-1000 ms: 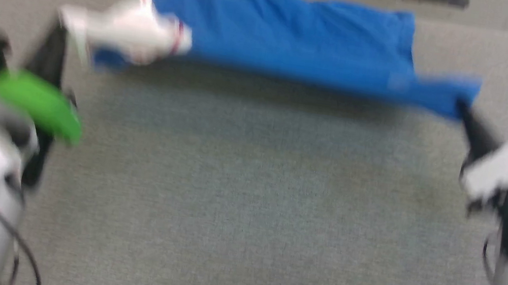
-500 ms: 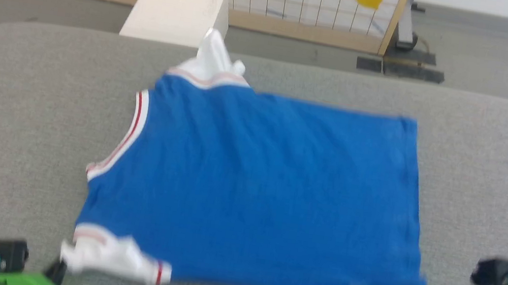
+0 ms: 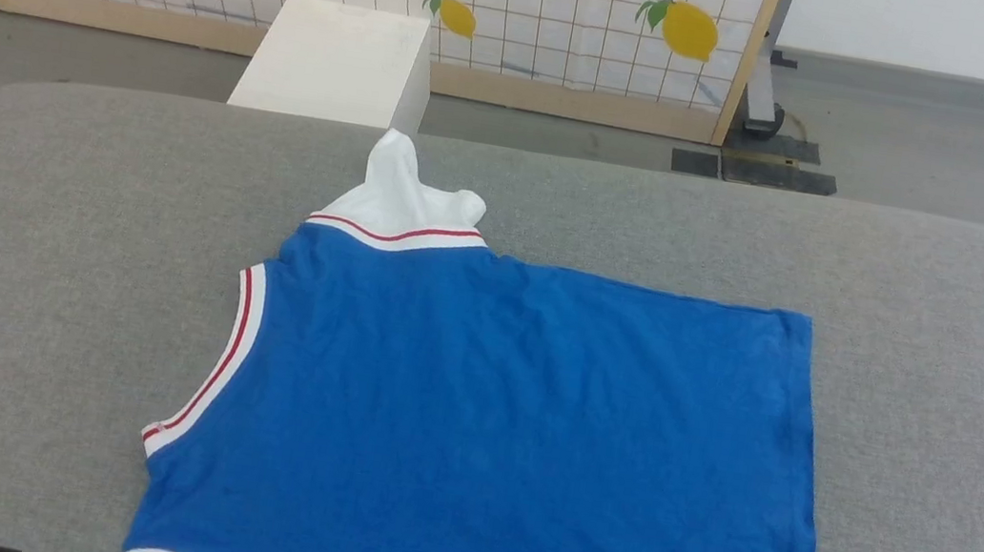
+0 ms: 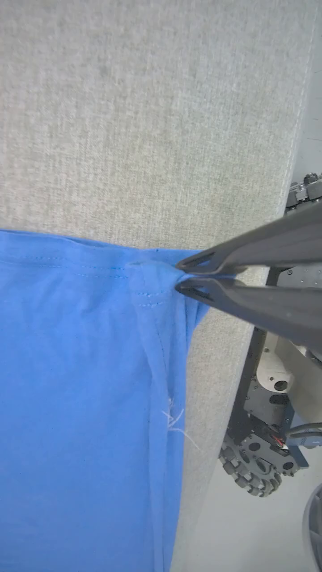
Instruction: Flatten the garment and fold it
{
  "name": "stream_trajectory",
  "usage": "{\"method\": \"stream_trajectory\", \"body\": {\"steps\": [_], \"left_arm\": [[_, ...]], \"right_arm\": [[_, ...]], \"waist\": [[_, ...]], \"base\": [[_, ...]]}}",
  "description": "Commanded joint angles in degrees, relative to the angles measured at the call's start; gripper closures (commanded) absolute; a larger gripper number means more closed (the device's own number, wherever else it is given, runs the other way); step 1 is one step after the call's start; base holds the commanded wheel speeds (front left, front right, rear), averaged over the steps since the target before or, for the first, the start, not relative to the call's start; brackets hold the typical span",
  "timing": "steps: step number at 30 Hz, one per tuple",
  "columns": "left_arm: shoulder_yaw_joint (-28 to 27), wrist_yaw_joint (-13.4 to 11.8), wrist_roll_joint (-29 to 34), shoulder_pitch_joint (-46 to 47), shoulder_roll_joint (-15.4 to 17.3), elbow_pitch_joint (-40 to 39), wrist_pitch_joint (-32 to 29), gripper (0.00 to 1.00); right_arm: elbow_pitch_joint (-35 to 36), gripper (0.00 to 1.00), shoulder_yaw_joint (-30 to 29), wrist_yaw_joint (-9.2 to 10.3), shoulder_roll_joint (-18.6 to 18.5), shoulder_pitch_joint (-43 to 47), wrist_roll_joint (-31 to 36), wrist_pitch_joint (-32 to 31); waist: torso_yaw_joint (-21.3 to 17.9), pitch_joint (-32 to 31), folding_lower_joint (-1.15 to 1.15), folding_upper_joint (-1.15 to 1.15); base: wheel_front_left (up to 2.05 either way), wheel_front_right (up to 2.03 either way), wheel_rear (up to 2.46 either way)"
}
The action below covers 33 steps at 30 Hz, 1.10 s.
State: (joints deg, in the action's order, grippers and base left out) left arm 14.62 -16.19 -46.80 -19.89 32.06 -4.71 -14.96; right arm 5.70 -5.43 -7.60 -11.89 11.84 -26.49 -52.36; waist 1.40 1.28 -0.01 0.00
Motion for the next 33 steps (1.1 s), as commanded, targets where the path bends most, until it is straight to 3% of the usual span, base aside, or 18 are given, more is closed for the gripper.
{"method": "stream_trajectory", "body": {"steps": [1, 9, 12, 19, 33], "left_arm": [[-1.15, -0.41, -0.01, -0.05, 0.48, -0.93, 1.13, 1.0], [-1.71, 0.72, 3.25, 7.84, 0.68, -4.6, 5.12, 1.0], [-0.77, 2.88, 4.55, 18.54, -0.1, 0.42, 5.64, 1.0], [0.97, 5.85, 5.64, 28.98, -1.63, 7.7, 6.37, 1.0], [3.67, 10.84, 5.73, 38.53, -4.45, 21.72, 8.03, 1.0]], "right_arm": [[0.51, 1.0, -1.2, 0.11, 0.07, -0.43, 0.9, 1.19], [2.1, 1.0, -2.26, 0.11, 1.1, -5.02, 1.95, 3.52], [1.16, 1.0, -0.43, 0.11, 1.01, -11.43, 4.21, 4.45], [-1.82, 1.0, 2.67, 0.11, 0.76, -17.82, 7.16, 4.36], [-9.02, 1.0, 5.76, 0.11, 1.37, -23.03, 8.71, 2.05]], "waist": [[-0.13, -0.24, 0.01, 0.0], [-0.48, 1.64, 0.01, 0.0], [-1.37, 5.9, 0.01, 0.0], [-1.68, 11.36, 0.01, 0.0], [-1.68, 17.15, 0.01, 0.0]], "base": [[0.0, 0.0, 0.0], [0.0, 0.0, 0.0], [0.0, 0.0, 0.0], [0.0, 0.0, 0.0], [0.0, 0.0, 0.0]]}}
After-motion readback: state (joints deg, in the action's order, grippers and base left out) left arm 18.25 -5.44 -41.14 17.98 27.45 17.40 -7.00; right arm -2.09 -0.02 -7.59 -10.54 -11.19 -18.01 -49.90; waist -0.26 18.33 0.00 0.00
